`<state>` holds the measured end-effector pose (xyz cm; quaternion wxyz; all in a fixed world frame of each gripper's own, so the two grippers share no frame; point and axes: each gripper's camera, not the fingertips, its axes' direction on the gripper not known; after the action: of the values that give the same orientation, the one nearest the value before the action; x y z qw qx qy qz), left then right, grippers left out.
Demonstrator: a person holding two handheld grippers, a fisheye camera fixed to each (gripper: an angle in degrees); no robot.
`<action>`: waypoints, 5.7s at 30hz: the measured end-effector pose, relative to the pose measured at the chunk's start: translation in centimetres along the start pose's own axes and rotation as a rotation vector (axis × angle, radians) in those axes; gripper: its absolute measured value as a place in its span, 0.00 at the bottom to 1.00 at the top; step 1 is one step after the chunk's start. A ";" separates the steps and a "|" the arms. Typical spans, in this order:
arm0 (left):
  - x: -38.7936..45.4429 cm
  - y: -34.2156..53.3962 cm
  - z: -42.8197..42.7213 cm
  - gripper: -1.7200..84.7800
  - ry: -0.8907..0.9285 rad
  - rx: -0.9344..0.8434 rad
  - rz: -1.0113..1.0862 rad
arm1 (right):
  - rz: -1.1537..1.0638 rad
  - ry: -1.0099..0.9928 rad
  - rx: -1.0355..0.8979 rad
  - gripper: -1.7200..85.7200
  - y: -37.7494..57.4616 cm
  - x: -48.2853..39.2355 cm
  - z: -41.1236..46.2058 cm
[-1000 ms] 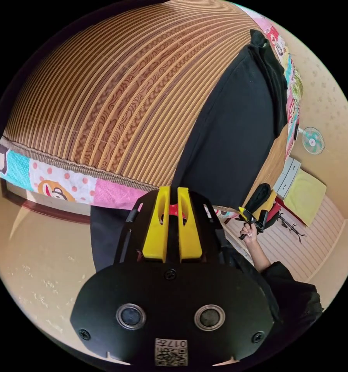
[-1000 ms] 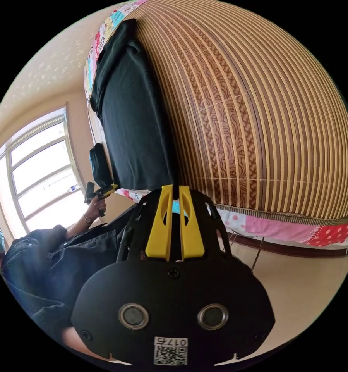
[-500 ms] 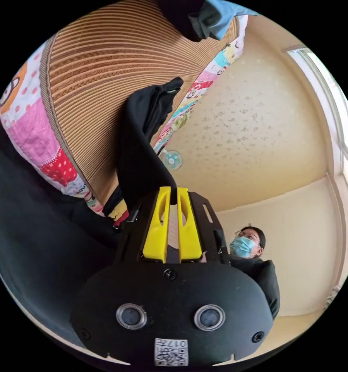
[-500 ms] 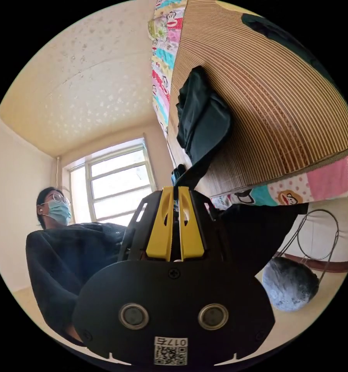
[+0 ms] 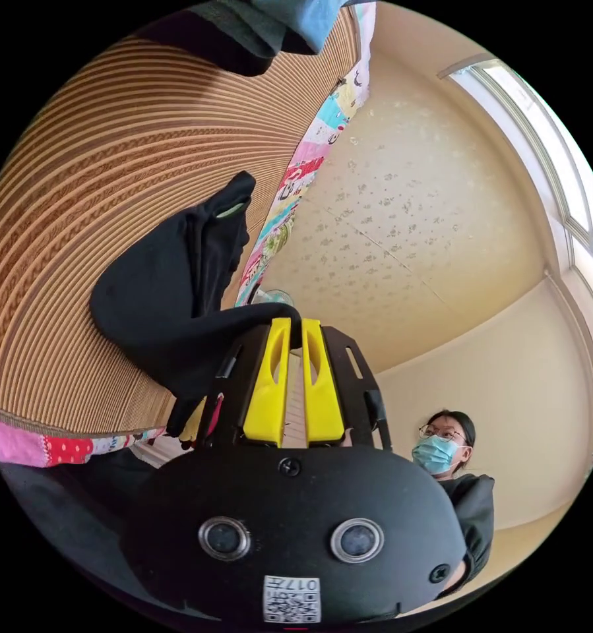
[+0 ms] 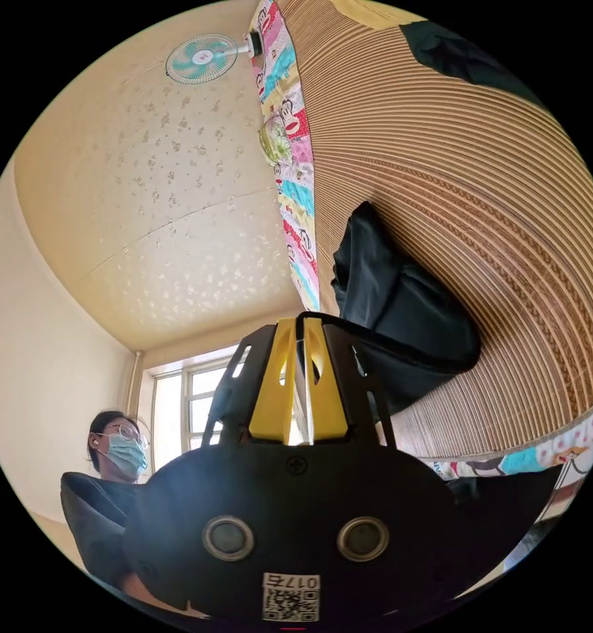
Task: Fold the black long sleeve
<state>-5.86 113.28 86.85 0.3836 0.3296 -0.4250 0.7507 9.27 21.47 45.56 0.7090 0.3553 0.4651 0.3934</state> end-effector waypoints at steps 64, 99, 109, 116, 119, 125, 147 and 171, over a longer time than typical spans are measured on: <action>-13.5 0.4 15.9 0.09 -0.655 -0.173 0.347 | -0.436 1.248 -0.996 0.22 15.3 -0.5 94.4; -13.8 10.0 28.5 0.16 -0.785 -0.208 0.701 | -0.737 0.488 -0.864 0.10 0.4 -10.3 60.2; -20.6 9.4 41.7 0.16 -0.781 -0.441 0.717 | -0.591 0.342 -0.653 0.10 -12.9 3.1 34.4; -23.1 8.2 46.5 0.16 -0.858 -0.489 0.698 | -0.445 0.204 -0.557 0.13 -14.5 9.7 25.4; -22.7 7.1 46.3 0.16 -0.883 -0.412 0.693 | -0.465 0.247 -0.556 0.15 -13.9 9.4 22.2; -23.5 4.4 45.6 0.18 -0.925 -0.407 0.626 | -0.551 0.390 -0.615 0.10 -11.4 7.9 17.9; -27.4 -3.6 42.6 0.11 -0.744 -0.701 0.267 | 0.014 0.137 -0.353 0.23 -3.7 20.6 -0.4; -19.6 -6.6 39.0 0.10 -0.459 -0.691 0.085 | 0.123 -0.109 -0.453 0.32 -10.8 20.2 -5.0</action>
<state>16.01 74.97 89.76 0.3355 0.3224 -0.7397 0.4862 12.21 35.41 26.95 0.7694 0.2355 0.3033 0.5105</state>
